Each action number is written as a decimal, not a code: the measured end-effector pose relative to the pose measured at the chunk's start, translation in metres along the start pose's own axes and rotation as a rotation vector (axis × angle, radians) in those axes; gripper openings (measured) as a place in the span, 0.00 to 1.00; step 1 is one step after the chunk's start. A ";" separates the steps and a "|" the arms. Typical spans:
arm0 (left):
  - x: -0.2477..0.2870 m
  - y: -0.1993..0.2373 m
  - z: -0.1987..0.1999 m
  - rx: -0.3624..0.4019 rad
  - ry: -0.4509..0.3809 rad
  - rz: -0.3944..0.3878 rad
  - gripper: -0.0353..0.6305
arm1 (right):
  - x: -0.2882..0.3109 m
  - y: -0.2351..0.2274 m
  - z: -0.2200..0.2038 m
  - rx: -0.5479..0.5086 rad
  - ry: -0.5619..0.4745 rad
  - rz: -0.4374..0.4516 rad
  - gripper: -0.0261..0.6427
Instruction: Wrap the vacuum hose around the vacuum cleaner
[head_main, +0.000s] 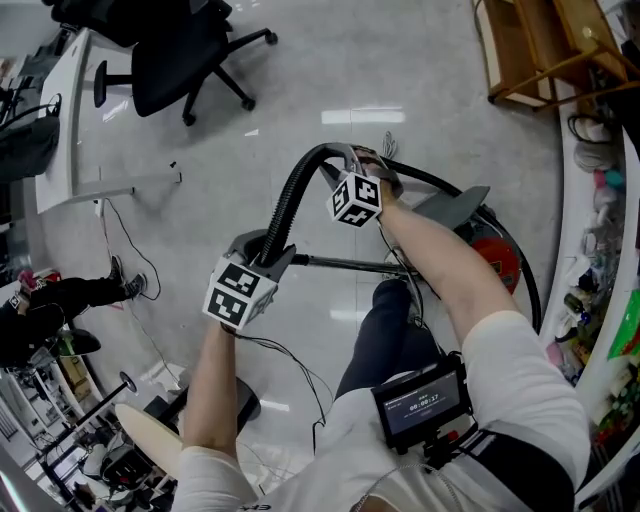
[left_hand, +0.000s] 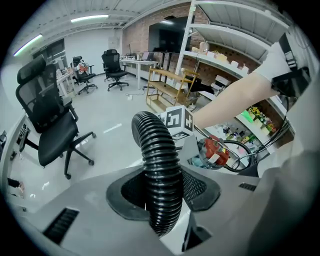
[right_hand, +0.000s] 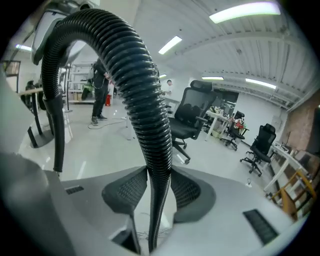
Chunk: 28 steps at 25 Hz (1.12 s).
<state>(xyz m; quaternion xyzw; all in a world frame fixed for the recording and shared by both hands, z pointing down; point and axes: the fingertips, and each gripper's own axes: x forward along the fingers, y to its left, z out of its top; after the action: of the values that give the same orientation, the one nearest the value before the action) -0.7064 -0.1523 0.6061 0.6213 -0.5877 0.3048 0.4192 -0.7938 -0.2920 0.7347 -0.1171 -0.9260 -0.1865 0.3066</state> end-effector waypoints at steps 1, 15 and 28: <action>-0.006 -0.009 -0.007 0.001 0.003 0.000 0.28 | -0.006 0.012 0.001 0.021 -0.007 0.020 0.26; -0.088 -0.134 -0.076 -0.111 -0.054 0.041 0.28 | -0.131 0.156 -0.036 0.127 0.040 0.144 0.04; -0.108 -0.178 -0.155 -0.261 0.008 0.026 0.28 | -0.237 0.255 -0.024 0.232 -0.026 0.380 0.04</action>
<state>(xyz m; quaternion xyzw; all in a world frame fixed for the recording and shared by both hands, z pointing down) -0.5262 0.0276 0.5547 0.5525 -0.6288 0.2334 0.4949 -0.5105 -0.0958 0.6776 -0.2556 -0.9066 -0.0159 0.3354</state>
